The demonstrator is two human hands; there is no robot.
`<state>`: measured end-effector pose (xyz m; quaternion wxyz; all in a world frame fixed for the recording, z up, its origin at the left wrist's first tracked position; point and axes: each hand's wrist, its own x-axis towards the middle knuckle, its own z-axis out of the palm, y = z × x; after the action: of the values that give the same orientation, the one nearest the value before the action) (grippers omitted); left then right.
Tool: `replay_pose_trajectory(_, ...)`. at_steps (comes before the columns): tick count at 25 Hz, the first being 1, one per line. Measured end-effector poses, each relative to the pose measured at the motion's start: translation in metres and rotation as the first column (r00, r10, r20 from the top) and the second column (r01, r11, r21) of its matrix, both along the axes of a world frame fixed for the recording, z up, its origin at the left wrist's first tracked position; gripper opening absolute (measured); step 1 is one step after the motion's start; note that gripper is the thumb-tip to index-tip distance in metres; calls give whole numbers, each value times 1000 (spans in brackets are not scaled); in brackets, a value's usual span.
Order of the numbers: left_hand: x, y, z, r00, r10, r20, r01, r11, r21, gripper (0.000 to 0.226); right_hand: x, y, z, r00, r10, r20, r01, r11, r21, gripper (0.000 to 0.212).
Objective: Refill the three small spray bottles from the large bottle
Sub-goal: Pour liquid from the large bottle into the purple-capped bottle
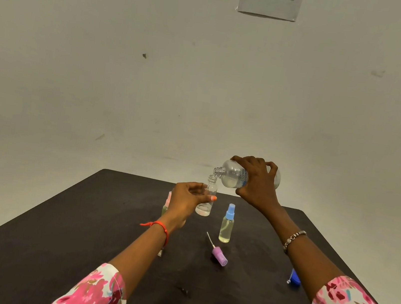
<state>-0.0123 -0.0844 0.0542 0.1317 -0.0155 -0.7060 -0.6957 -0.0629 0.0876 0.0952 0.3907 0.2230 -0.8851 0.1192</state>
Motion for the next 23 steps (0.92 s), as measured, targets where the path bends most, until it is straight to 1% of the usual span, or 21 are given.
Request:
replay_pose_trajectory(14, 1, 3, 0, 1000, 5, 9, -5, 1000, -5, 49, 1, 2, -2, 1000, 10, 1, -10, 1000, -3, 69)
replay_pose_trajectory(23, 3, 3, -1, 1000, 5, 15, -5, 1000, -14, 50, 1, 3, -3, 1000, 3, -24, -3, 1000, 1, 69)
